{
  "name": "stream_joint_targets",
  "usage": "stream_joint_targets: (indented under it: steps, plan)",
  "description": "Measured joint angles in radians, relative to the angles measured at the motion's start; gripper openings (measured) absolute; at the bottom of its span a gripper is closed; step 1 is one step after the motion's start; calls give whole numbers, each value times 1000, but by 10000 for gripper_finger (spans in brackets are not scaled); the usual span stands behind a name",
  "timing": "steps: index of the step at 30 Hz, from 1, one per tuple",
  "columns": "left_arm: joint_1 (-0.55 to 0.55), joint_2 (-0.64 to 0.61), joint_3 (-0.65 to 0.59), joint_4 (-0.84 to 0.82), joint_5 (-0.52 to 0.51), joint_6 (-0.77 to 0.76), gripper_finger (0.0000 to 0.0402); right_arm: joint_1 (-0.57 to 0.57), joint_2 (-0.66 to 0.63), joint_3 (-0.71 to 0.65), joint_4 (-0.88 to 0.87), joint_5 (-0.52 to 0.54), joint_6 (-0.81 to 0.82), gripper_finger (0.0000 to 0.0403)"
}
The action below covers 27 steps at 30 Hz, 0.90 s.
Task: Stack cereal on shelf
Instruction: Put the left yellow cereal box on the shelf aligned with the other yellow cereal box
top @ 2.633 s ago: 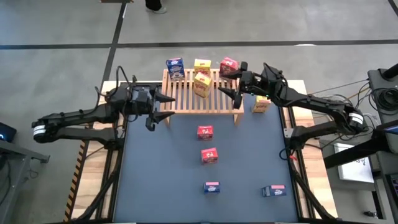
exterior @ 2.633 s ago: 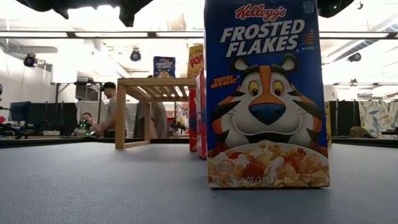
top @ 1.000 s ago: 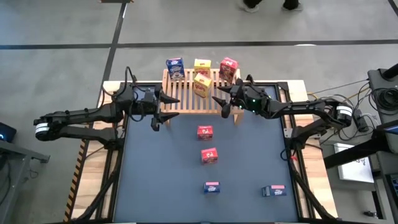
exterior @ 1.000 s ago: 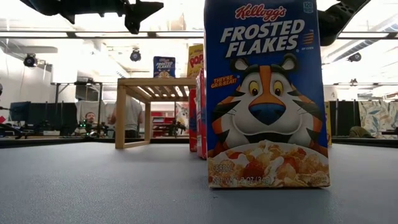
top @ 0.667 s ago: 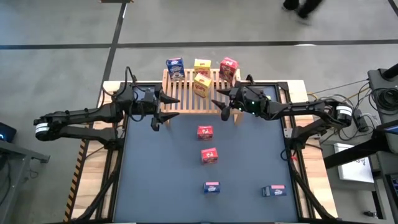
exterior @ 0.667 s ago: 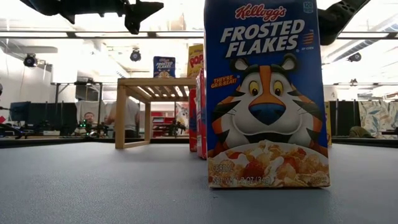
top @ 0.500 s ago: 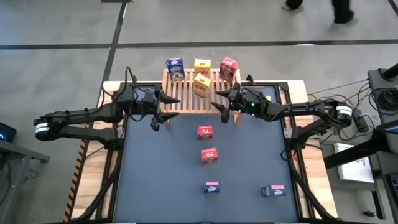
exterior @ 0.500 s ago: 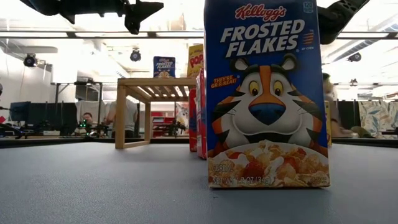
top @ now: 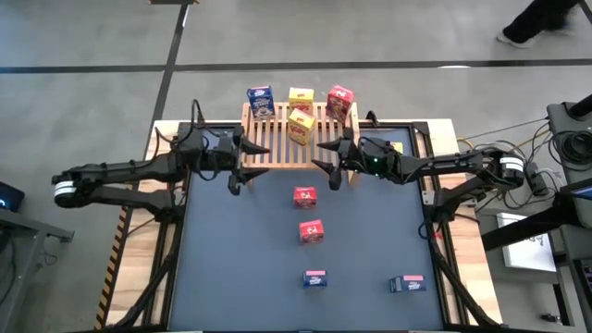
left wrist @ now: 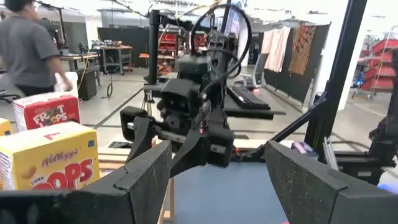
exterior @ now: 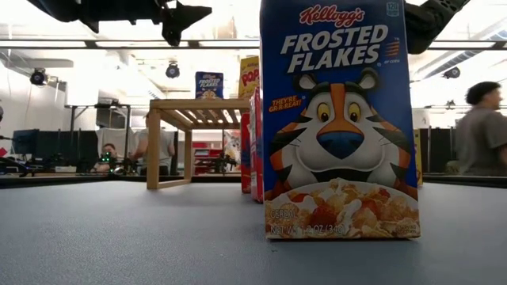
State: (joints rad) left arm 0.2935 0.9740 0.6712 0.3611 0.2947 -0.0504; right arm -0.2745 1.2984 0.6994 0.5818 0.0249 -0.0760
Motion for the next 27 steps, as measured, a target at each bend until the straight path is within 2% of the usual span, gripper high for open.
stream_joint_targets:
  steps: [8, 12, 16, 23, 27]
  plan:
    - [1, 74, 0, 16, -25, 15, 242, -5, 23, 0, 41, -33, 15, 231]
    - [1, 56, 0, 17, -54, -27, 242, -6, 77, -1, 81, -52, -22, 231]
    - [1, 5, 0, 2, -135, -28, 242, -10, 125, -1, 111, -55, -39, 230]
    - [1, -53, 0, -66, -340, 6, 242, -27, 164, -1, 194, -61, -34, 230]
    - [2, -53, 0, -62, -366, 24, 242, -43, 199, 30, 194, -109, 6, 230]
